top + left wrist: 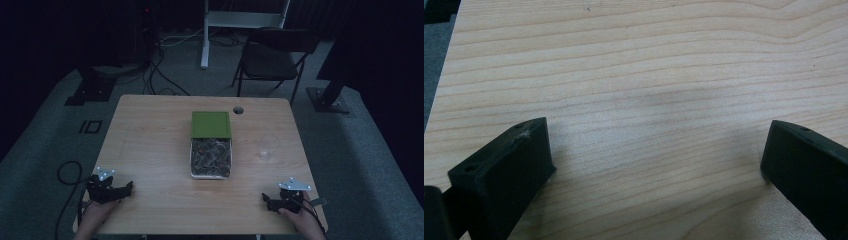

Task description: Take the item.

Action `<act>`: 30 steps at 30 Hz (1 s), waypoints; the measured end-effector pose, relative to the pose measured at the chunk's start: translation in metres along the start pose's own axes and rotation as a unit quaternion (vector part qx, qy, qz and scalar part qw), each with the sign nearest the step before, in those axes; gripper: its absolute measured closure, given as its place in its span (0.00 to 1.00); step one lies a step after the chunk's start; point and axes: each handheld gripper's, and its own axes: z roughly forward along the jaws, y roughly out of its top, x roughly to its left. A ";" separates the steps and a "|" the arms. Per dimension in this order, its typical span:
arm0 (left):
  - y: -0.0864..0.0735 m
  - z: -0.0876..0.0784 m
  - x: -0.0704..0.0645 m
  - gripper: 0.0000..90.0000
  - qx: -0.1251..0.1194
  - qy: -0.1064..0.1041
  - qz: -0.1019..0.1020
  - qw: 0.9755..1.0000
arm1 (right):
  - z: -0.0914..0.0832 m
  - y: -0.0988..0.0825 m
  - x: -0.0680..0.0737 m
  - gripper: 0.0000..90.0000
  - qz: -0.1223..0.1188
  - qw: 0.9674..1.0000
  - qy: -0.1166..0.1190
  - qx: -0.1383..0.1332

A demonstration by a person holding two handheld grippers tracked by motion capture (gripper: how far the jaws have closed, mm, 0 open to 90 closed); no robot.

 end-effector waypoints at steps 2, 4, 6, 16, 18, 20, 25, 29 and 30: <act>0.000 0.000 0.000 0.01 0.000 0.000 0.000 1.000 | 0.000 0.000 0.000 0.12 0.000 1.000 0.000 0.000; 0.000 0.000 0.000 0.01 0.000 0.000 0.000 1.000 | 0.000 0.000 0.000 0.12 0.000 1.000 0.000 0.000; 0.000 0.000 0.000 0.01 0.000 0.000 0.000 1.000 | 0.000 0.000 0.000 0.12 0.000 1.000 0.001 0.000; 0.000 0.000 0.000 0.01 0.000 0.001 -0.001 1.000 | 0.000 0.000 0.000 0.12 -0.002 1.000 0.002 0.000; 0.000 0.000 0.000 0.01 0.000 0.001 -0.001 1.000 | 0.001 0.001 0.000 0.12 -0.003 1.000 0.003 0.000; 0.000 0.000 0.000 0.01 0.000 0.001 -0.001 1.000 | 0.001 0.001 0.000 0.12 -0.003 1.000 0.002 0.000; 0.000 0.000 0.000 0.01 0.000 0.001 -0.001 1.000 | 0.006 0.006 0.004 0.12 -0.004 1.000 0.001 -0.001; 0.000 0.000 0.000 0.01 0.000 0.001 -0.001 1.000 | 0.009 0.013 0.008 0.15 -0.018 1.000 -0.012 -0.001; 0.000 0.000 0.000 0.01 0.000 0.001 -0.001 1.000 | 0.009 0.013 0.008 0.15 -0.018 1.000 -0.012 -0.001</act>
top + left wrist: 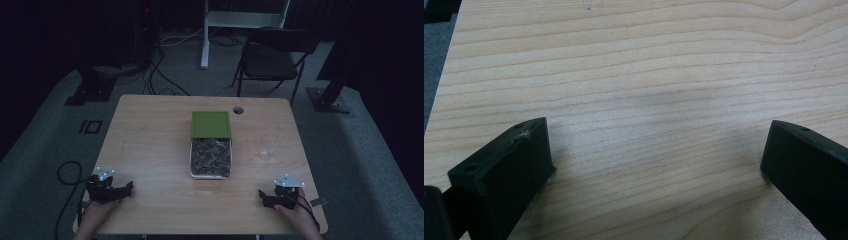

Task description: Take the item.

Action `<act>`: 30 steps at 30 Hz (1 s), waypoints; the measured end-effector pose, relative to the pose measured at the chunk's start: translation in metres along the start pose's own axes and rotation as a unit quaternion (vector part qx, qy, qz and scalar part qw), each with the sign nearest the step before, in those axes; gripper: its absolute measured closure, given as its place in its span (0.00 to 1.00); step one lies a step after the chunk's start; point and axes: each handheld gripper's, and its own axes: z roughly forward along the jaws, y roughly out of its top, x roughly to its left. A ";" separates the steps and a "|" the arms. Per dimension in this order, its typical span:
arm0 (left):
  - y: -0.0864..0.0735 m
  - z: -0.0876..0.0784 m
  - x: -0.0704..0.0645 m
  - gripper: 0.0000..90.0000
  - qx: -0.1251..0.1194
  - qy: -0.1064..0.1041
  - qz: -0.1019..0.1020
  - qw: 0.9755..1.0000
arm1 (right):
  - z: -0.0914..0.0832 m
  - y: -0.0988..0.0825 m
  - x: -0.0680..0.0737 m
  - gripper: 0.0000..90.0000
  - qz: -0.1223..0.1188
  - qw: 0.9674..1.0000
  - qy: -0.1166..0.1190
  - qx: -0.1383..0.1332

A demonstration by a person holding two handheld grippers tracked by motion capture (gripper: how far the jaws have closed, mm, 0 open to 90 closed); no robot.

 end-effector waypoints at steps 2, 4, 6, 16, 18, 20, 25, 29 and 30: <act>0.000 0.000 0.000 0.01 0.000 0.000 0.000 1.000 | 0.001 0.005 0.002 0.15 -0.004 1.000 -0.003 -0.003; 0.000 0.000 0.000 0.01 0.000 0.000 0.000 1.000 | 0.000 0.011 0.003 0.15 0.000 1.000 -0.002 -0.012; 0.000 0.000 0.000 0.01 0.000 0.000 0.000 1.000 | 0.000 0.015 0.004 0.15 -0.002 1.000 0.001 -0.015; 0.000 0.000 0.000 0.01 0.000 0.000 0.000 1.000 | -0.009 0.034 0.007 0.14 0.005 0.999 0.022 -0.044; 0.000 0.000 0.000 0.01 0.000 0.000 0.000 1.000 | -0.013 0.040 0.008 0.14 0.011 0.998 0.038 -0.058; 0.000 0.000 0.000 0.01 0.000 0.000 0.000 1.000 | -0.017 0.046 0.010 0.14 0.008 0.997 0.039 -0.068; 0.000 0.000 0.000 0.01 0.000 0.000 0.000 1.000 | -0.024 0.061 0.015 0.14 0.000 0.995 0.047 -0.085; 0.000 0.000 0.000 0.01 0.000 0.000 0.000 1.000 | -0.026 0.068 0.016 0.14 -0.002 0.995 0.050 -0.092; 0.000 0.000 0.000 0.01 0.000 0.000 0.000 1.000 | -0.026 0.072 0.017 0.14 -0.002 0.994 0.053 -0.094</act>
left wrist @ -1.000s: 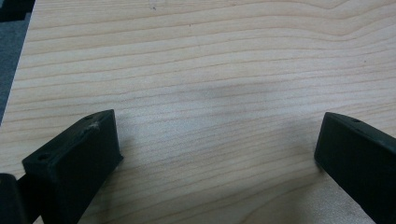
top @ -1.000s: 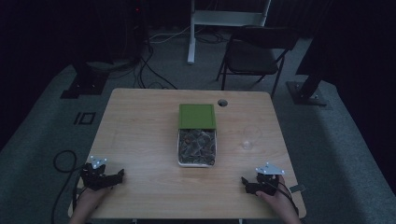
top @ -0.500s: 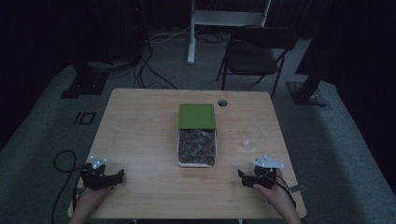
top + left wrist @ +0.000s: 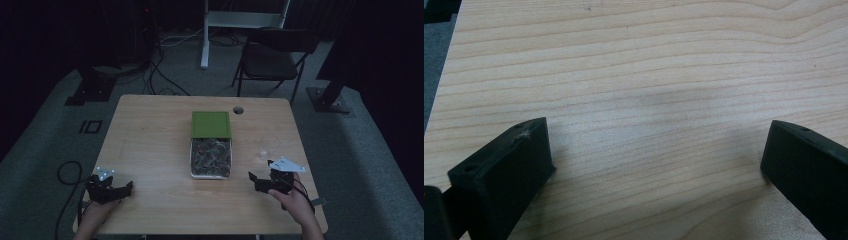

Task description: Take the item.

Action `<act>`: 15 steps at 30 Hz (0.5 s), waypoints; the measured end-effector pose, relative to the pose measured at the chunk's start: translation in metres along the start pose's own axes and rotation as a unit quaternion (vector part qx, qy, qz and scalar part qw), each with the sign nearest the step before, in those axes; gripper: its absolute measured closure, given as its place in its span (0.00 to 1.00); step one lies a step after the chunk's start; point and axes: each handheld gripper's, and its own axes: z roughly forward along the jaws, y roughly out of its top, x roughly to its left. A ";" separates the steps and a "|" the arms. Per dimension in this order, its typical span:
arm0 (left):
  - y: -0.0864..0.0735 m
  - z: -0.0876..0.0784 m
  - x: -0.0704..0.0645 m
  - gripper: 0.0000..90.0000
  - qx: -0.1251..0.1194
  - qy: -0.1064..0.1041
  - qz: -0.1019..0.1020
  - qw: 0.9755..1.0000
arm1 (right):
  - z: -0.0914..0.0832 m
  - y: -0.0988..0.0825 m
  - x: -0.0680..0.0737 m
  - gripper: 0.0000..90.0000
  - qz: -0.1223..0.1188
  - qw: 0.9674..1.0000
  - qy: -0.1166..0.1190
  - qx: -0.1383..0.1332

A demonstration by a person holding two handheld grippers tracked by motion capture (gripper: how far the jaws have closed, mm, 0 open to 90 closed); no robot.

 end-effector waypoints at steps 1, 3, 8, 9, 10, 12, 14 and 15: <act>0.000 0.000 0.000 0.01 0.000 0.000 0.000 1.000 | 0.001 0.002 0.000 0.14 -0.001 1.000 0.000 -0.001; 0.000 0.000 0.000 0.01 0.000 0.000 0.000 1.000 | 0.002 0.006 0.002 0.14 -0.002 1.000 0.003 -0.002; 0.000 0.000 0.000 0.01 0.000 0.000 0.000 1.000 | 0.004 0.015 0.007 0.14 -0.010 1.000 0.006 -0.005; 0.000 0.000 0.000 0.01 0.000 0.000 0.000 1.000 | 0.005 0.019 0.010 0.14 -0.013 1.000 0.009 -0.006; 0.000 0.000 0.000 0.01 0.000 0.000 0.000 1.000 | 0.006 0.021 0.012 0.14 -0.015 1.000 0.010 -0.007; 0.000 0.000 0.000 0.01 0.000 0.000 0.000 1.000 | 0.007 0.026 0.015 0.14 -0.019 1.000 0.014 -0.009; 0.000 0.000 0.000 0.01 0.000 0.000 0.000 1.000 | 0.009 0.030 0.018 0.14 -0.024 0.999 0.019 -0.012; 0.000 0.000 0.000 0.01 0.000 0.000 0.000 1.000 | 0.009 0.033 0.019 0.14 -0.027 0.999 0.019 -0.012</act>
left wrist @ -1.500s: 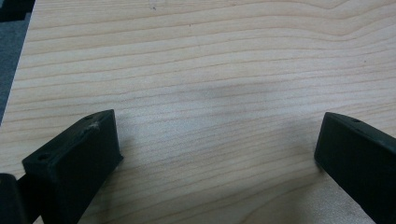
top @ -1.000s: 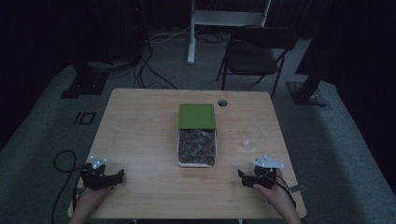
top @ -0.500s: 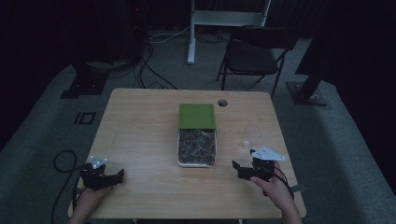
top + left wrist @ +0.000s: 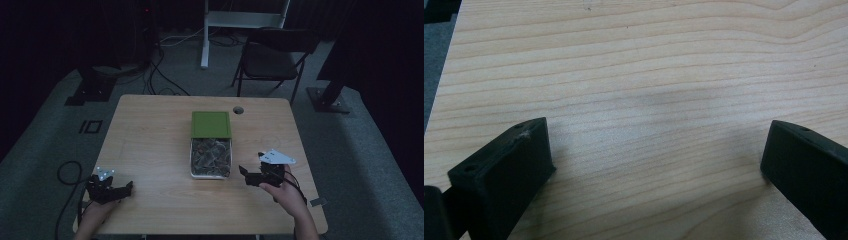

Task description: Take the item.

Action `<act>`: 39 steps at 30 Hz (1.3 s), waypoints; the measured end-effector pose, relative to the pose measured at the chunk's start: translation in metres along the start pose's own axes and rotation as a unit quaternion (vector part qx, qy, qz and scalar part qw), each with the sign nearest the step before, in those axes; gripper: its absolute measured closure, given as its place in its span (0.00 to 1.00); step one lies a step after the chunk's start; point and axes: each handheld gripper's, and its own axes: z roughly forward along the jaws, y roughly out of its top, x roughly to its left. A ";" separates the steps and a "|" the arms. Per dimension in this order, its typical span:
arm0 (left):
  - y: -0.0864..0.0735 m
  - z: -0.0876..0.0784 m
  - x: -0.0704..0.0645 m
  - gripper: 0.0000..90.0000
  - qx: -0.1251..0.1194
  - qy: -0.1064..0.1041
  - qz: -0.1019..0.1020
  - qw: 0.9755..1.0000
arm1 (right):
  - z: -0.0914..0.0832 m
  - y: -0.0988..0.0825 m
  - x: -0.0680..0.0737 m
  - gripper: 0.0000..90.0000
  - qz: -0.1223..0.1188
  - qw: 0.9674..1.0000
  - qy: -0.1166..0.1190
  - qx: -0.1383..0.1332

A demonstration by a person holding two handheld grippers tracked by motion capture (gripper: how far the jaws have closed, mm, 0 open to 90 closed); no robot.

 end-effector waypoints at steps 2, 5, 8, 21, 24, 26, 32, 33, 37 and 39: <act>0.000 0.000 0.000 0.01 0.000 0.000 0.000 1.000 | 0.001 0.002 0.001 0.14 -0.001 1.000 0.001 -0.001; 0.000 0.000 0.000 0.01 -0.001 0.000 -0.001 1.000 | 0.004 0.011 0.006 0.14 -0.007 1.000 0.009 -0.004; 0.000 0.000 0.000 0.01 0.000 0.000 -0.001 1.000 | 0.009 0.015 0.011 0.14 -0.015 1.000 0.014 -0.003; 0.000 0.000 0.000 0.01 -0.001 0.000 -0.001 1.000 | 0.026 0.030 0.028 0.14 -0.030 0.999 0.037 -0.007; 0.000 0.000 0.000 0.01 -0.001 0.000 0.000 1.000 | 0.033 0.033 0.034 0.14 -0.025 0.998 0.054 -0.018; 0.000 0.000 0.000 0.01 -0.001 0.000 0.000 1.000 | 0.034 0.034 0.036 0.15 -0.022 0.998 0.057 -0.020; 0.000 0.000 0.000 0.01 -0.001 0.000 -0.001 1.000 | 0.042 0.038 0.046 0.19 -0.029 0.997 0.065 -0.022; 0.000 0.000 0.000 0.01 -0.001 0.000 -0.001 1.000 | 0.044 0.040 0.049 0.21 -0.031 0.997 0.066 -0.018; 0.000 0.000 0.000 0.01 -0.001 0.000 -0.001 1.000 | 0.050 0.042 0.056 0.25 -0.039 0.997 0.065 -0.011; 0.000 0.000 0.000 0.01 -0.001 0.000 -0.001 1.000 | 0.054 0.043 0.060 0.26 -0.041 0.997 0.068 -0.007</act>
